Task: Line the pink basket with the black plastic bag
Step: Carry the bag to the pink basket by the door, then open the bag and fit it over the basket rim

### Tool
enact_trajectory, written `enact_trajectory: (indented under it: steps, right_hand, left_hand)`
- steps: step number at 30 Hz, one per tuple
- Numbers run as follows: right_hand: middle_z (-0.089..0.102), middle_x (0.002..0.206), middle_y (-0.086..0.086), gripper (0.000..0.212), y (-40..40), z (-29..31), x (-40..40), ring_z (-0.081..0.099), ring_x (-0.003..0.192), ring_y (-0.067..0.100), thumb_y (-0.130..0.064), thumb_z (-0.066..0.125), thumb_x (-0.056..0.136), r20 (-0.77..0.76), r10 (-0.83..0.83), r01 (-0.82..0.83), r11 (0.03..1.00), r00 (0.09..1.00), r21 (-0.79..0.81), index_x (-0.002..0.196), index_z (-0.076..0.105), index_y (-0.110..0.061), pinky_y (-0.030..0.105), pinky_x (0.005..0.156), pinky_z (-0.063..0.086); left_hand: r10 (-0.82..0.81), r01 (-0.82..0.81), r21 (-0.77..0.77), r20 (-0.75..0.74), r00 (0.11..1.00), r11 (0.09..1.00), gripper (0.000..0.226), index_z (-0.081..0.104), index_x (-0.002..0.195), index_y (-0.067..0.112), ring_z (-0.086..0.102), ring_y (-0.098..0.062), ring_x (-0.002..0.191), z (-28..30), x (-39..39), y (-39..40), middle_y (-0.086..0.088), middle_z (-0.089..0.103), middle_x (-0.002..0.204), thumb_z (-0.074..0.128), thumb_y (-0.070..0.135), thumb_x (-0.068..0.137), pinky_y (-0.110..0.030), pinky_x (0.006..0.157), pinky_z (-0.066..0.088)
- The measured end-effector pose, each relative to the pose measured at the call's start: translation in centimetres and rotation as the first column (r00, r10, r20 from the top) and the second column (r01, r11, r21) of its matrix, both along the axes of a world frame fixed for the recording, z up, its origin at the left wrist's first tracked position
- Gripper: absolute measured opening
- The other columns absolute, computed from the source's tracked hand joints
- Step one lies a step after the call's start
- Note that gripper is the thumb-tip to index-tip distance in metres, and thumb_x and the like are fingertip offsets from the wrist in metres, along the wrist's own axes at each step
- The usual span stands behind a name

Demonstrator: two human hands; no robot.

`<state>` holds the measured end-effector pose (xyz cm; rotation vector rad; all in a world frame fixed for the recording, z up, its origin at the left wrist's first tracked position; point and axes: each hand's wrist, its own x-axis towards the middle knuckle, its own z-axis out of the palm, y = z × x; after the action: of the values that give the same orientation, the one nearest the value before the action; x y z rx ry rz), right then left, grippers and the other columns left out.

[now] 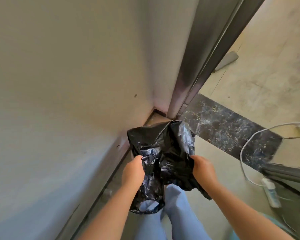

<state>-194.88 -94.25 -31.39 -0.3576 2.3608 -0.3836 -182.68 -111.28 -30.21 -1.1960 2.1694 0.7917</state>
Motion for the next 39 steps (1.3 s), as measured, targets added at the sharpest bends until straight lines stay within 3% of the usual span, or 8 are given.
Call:
enact_trajectory:
  steps: [9, 17, 22, 25, 27, 30, 35, 39]
  right_hand:
    - [0.063, 0.123, 0.020, 0.044, -2.6, -9.3, 0.8, 0.058, 0.110, 0.036, 0.010, 0.037, 0.088, 0.164, -0.245, 0.240, 0.969, 0.956, 0.052, 0.121, 0.059, -0.007, 0.032, 0.083, 0.047]
    - [0.056, 0.122, 0.017, 0.061, -3.8, -15.4, 4.2, 0.052, 0.114, 0.033, 0.002, 0.040, 0.087, 0.169, 0.049, -0.067, 0.992, 0.984, 0.103, 0.142, 0.030, -0.024, 0.040, 0.094, 0.043]
    - [0.048, 0.126, 0.019, 0.076, -4.3, -20.2, 5.4, 0.059, 0.098, 0.033, 0.004, 0.035, 0.089, 0.166, 0.201, -0.221, 0.968, 0.965, 0.115, 0.147, 0.005, -0.034, 0.034, 0.070, 0.043]
    - [0.042, 0.133, 0.022, 0.073, -4.3, -22.4, 5.9, 0.058, 0.100, 0.036, 0.001, 0.033, 0.092, 0.157, 0.233, -0.255, 0.957, 0.960, 0.137, 0.147, 0.002, -0.035, 0.036, 0.069, 0.045]
    - [0.040, 0.134, 0.022, 0.062, -4.7, -24.0, 5.7, 0.054, 0.109, 0.038, -0.005, 0.032, 0.095, 0.143, 0.286, -0.307, 0.938, 0.947, 0.160, 0.148, 0.009, -0.031, 0.040, 0.079, 0.047]
    - [0.043, 0.130, 0.019, 0.057, -6.0, -26.5, 4.5, 0.053, 0.109, 0.038, -0.009, 0.030, 0.098, 0.139, 0.417, -0.439, 0.859, 0.898, 0.263, 0.147, 0.011, -0.030, 0.041, 0.080, 0.048]
    - [0.063, 0.103, 0.008, 0.040, -7.3, -30.6, 3.0, 0.058, 0.085, 0.027, -0.006, 0.038, 0.095, 0.240, 0.468, -0.526, 0.762, 0.851, 0.377, 0.133, 0.046, -0.016, 0.035, 0.065, 0.046]
    - [0.059, 0.101, 0.012, 0.041, -8.7, -31.0, 0.7, 0.060, 0.098, 0.033, -0.029, 0.037, 0.098, -0.035, 0.576, -0.543, 0.789, 0.817, 0.288, 0.136, 0.040, -0.013, 0.035, 0.065, 0.046]
  left_hand:
    - [0.175, -0.174, 0.126, -0.001, 0.984, 0.977, 0.035, 0.049, 0.130, 0.011, 0.055, -0.028, 0.110, -10.0, -1.6, -2.3, -0.013, 0.060, 0.125, 0.028, 0.014, 0.102, -0.030, 0.083, 0.043]
    - [0.118, -0.118, 0.037, 0.026, 0.993, 0.992, 0.033, 0.047, 0.128, 0.006, 0.053, -0.024, 0.087, -15.0, 1.2, -1.8, -0.016, 0.061, 0.118, 0.030, 0.008, 0.100, -0.028, 0.071, 0.038]
    - [0.158, -0.158, 0.008, -0.025, 0.987, 0.987, 0.032, 0.048, 0.126, 0.005, 0.058, -0.031, 0.091, -18.6, 2.2, -1.6, -0.022, 0.062, 0.114, 0.031, 0.007, 0.099, -0.033, 0.071, 0.041]
    - [0.042, -0.039, 0.035, -0.064, 0.997, 0.999, 0.039, 0.042, 0.130, 0.009, 0.057, -0.031, 0.109, -20.2, 2.8, -1.2, -0.018, 0.059, 0.126, 0.040, 0.031, 0.098, -0.031, 0.077, 0.041]
    - [-0.142, 0.143, 0.115, -0.020, 0.990, 0.983, 0.074, 0.025, 0.142, 0.016, 0.047, -0.030, 0.125, -21.4, 3.0, -1.3, -0.014, 0.044, 0.141, 0.056, 0.051, 0.084, -0.032, 0.089, 0.041]
    - [-0.547, 0.524, 0.177, 0.124, 0.828, 0.833, 0.111, -0.004, 0.149, 0.020, 0.016, -0.033, 0.142, -23.5, 2.6, -1.3, -0.011, 0.003, 0.154, 0.073, 0.044, 0.073, -0.043, 0.113, 0.031]
    - [-0.586, 0.587, -0.082, 0.036, 0.809, 0.806, 0.066, 0.034, 0.134, 0.016, 0.027, -0.032, 0.131, -26.8, 1.5, -1.5, -0.012, 0.012, 0.148, 0.056, -0.009, 0.078, -0.044, 0.103, 0.040]
    - [-0.591, 0.559, -0.343, 0.013, 0.807, 0.755, 0.038, 0.054, 0.113, 0.005, 0.031, -0.031, 0.127, -28.9, 1.0, -4.2, -0.012, 0.031, 0.143, 0.052, -0.010, 0.079, -0.041, 0.098, 0.041]
